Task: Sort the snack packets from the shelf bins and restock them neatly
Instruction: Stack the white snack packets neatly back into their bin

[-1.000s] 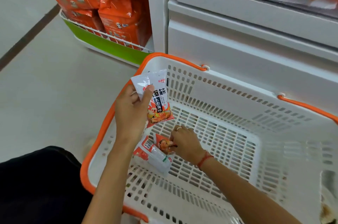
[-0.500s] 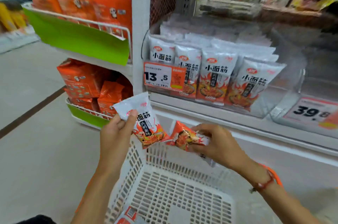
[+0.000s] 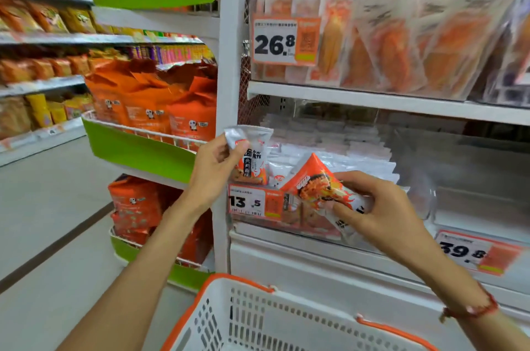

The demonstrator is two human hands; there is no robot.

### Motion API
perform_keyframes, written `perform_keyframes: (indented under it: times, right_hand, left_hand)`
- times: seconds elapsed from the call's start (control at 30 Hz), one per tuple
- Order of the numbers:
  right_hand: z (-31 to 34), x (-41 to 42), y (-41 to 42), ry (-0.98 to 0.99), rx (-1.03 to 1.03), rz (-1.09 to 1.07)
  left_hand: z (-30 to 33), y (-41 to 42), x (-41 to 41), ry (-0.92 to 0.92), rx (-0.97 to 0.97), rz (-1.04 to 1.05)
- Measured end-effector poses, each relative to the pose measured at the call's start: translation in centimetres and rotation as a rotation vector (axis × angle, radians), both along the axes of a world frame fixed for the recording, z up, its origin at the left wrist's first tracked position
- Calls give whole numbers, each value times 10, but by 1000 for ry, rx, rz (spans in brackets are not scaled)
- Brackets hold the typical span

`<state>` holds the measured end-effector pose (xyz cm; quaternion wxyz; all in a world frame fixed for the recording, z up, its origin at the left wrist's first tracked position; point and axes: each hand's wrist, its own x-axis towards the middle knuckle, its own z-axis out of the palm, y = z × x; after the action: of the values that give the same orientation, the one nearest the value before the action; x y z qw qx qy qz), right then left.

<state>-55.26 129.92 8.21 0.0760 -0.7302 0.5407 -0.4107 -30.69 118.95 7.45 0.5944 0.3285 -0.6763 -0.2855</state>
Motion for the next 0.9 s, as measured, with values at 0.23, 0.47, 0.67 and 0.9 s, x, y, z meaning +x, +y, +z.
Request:
perform_keyframes:
  times: [0.23,0.47,0.67,0.9]
  right_hand:
    - [-8,-6,-13,72,-30,-117]
    - [-14,-9,-24,-28,-64,-137]
    - [-18,-9,-23,-6,-37,-118]
    - [-8,-20,-17,340,-154,-269]
  left_hand:
    - [5,-6,30,-519,79,21]
    - [-3,-21,7,-528,55,165]
    - [26,-31,6,-1039,184,210]
    - [58,-18,-3,-1043,-118,141]
